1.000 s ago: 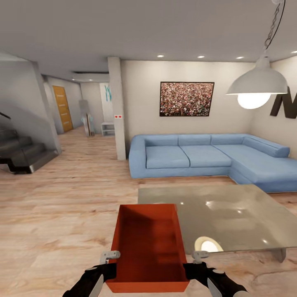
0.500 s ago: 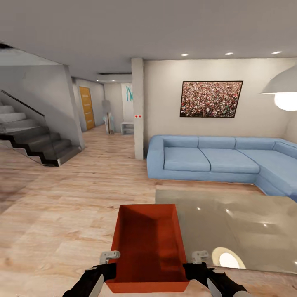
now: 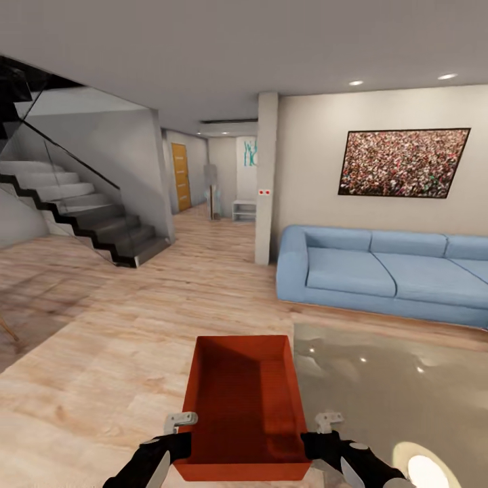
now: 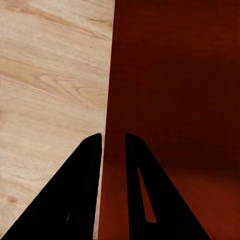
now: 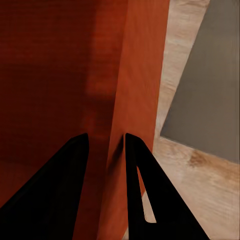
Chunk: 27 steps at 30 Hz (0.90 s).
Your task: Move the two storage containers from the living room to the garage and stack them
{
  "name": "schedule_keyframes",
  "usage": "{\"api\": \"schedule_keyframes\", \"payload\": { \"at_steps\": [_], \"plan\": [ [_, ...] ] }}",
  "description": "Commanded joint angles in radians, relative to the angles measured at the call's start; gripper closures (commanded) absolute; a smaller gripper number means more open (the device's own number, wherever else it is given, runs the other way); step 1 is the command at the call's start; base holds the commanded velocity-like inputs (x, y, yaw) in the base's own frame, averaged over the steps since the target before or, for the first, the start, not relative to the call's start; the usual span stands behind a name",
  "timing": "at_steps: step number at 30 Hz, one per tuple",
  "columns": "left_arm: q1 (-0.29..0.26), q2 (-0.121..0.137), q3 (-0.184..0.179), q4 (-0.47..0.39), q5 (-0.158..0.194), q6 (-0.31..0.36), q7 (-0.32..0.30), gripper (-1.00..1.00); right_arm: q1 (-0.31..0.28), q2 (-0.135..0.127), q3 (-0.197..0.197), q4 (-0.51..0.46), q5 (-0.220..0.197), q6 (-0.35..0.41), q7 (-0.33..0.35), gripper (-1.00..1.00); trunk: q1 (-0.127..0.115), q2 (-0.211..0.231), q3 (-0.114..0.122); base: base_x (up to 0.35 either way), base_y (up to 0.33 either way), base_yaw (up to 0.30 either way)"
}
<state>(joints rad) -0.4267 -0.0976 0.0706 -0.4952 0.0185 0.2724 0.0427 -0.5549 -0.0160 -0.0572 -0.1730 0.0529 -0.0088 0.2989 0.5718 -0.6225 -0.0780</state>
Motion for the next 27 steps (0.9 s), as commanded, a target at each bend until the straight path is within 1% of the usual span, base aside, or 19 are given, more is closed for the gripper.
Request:
{"api": "schedule_keyframes", "payload": {
  "at_steps": [1, 11, 27],
  "plan": [
    [-0.001, 0.009, 0.011, -0.005, -0.023, 0.007, 0.013, 1.00, 0.000, -0.001, 0.010, 0.002, 0.016, 0.000, 0.003, 1.00, 0.001, -0.001, -0.002, 0.264, 0.186, 0.298],
    [-0.001, 0.012, 0.011, -0.005, -0.024, 0.007, 0.013, 1.00, 0.000, -0.001, 0.010, 0.002, 0.016, 0.000, 0.003, 1.00, 0.001, -0.001, -0.002, 0.280, 0.149, 0.298],
    [-0.001, 0.016, 0.011, -0.005, -0.024, 0.007, 0.013, 1.00, 0.000, -0.001, 0.010, 0.002, 0.016, 0.000, 0.003, 1.00, 0.001, -0.001, -0.002, 0.306, 0.086, 0.298]
  ]
}}
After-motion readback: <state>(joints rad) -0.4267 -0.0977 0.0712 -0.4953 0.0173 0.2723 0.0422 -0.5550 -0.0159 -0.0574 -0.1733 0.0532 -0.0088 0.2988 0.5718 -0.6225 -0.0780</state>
